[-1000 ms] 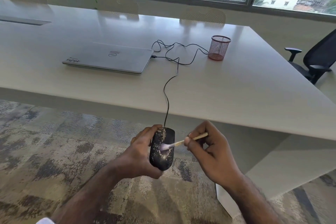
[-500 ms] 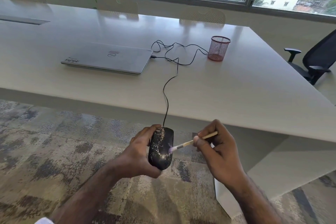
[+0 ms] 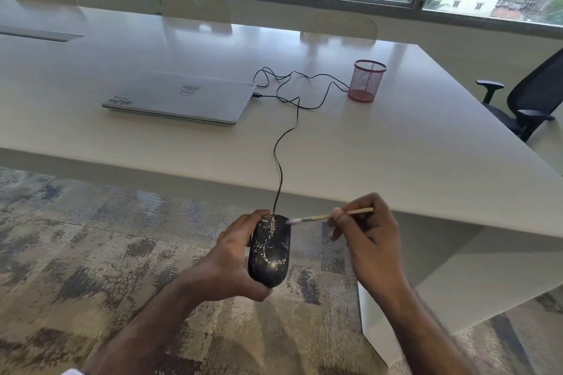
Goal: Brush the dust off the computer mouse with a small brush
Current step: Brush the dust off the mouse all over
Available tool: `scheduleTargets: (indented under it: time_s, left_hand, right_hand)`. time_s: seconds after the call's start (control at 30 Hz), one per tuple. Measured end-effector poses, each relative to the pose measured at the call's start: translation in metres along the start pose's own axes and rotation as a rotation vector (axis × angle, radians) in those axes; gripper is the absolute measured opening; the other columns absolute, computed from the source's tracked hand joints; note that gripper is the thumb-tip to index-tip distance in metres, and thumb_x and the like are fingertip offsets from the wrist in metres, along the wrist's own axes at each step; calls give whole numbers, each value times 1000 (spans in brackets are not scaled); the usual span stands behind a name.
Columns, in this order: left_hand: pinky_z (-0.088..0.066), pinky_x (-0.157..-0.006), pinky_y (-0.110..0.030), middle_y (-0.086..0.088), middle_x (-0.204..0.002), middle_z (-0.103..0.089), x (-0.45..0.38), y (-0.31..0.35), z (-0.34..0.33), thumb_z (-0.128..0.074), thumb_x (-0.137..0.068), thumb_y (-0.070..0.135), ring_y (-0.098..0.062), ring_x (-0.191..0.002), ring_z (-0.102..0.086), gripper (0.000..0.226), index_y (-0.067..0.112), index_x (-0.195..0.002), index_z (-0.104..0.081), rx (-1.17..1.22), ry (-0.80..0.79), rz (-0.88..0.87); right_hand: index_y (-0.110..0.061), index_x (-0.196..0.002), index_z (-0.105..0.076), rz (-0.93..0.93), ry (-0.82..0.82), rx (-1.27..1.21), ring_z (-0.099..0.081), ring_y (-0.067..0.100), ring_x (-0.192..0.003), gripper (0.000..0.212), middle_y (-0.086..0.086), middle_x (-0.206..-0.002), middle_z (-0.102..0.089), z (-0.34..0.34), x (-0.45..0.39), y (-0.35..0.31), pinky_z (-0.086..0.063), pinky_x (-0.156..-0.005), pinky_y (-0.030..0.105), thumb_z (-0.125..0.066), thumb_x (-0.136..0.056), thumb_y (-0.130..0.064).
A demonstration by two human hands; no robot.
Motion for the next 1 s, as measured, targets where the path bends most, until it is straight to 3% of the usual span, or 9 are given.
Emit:
scheduleTargets:
  time_s: [0.13,0.3,0.4,0.57,0.77,0.9,1.0]
  left_hand:
    - [-57,-103,-39,22,-131,-50,1,-1,-2,-93,-48,26,-7,-125,-55,111,70,-132,-35,8,2,13]
    - [-58,-102,-43,16,-134,-52,3,-2,-3,-94,-48,25,-12,-125,-57,113,53,-143,-39,28,-3,5]
    - [-58,-101,-44,13,-134,-53,4,-2,-3,-93,-48,23,-14,-125,-58,114,47,-146,-40,44,-2,9]
    - [-59,-101,-43,13,-134,-52,5,1,-2,-92,-47,22,-14,-125,-57,115,47,-145,-40,59,-2,25]
    - [-58,-103,-44,9,-136,-51,7,3,-1,-92,-49,20,-16,-126,-56,119,37,-153,-36,69,-14,46]
    - [-60,-99,-42,7,-134,-53,7,6,-1,-91,-49,18,-19,-125,-58,117,36,-151,-39,86,-12,41]
    - [-60,-99,-41,8,-135,-52,8,9,0,-91,-49,19,-17,-125,-58,117,34,-152,-37,84,-8,40]
  right_hand:
    - [-35,-80,-57,-54,14,58,-72,22,-61,30,6,-77,-75,-5,0,7,-56,-63,38,-69,-96,-12]
    - [-30,-75,-58,-90,7,-10,-65,26,-50,17,14,-66,-71,-3,3,3,-52,-50,29,-67,-86,-20]
    - [-33,-76,-60,-64,54,-37,-67,24,-50,31,14,-68,-72,1,2,0,-49,-46,20,-68,-93,-9]
    - [-37,-77,-60,-95,27,-23,-73,25,-58,37,12,-73,-76,-2,6,2,-51,-47,25,-68,-96,-6]
    - [-29,-75,-59,-82,9,-40,-65,25,-49,38,17,-65,-70,2,12,-1,-50,-46,24,-66,-93,2]
    - [-18,-84,-58,-41,27,-18,-72,26,-57,20,13,-71,-74,3,12,-4,-55,-50,31,-68,-96,-6]
    - [-32,-77,-58,-47,-16,-19,-68,25,-55,22,15,-68,-70,0,16,-4,-54,-51,28,-69,-88,-16]
Point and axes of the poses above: each hand's wrist, its own x-axis away from the middle knuckle, its own z-axis out of the back of the hand, y = z × x, the point moved 3 cm from there along -x, towards the middle knuckle
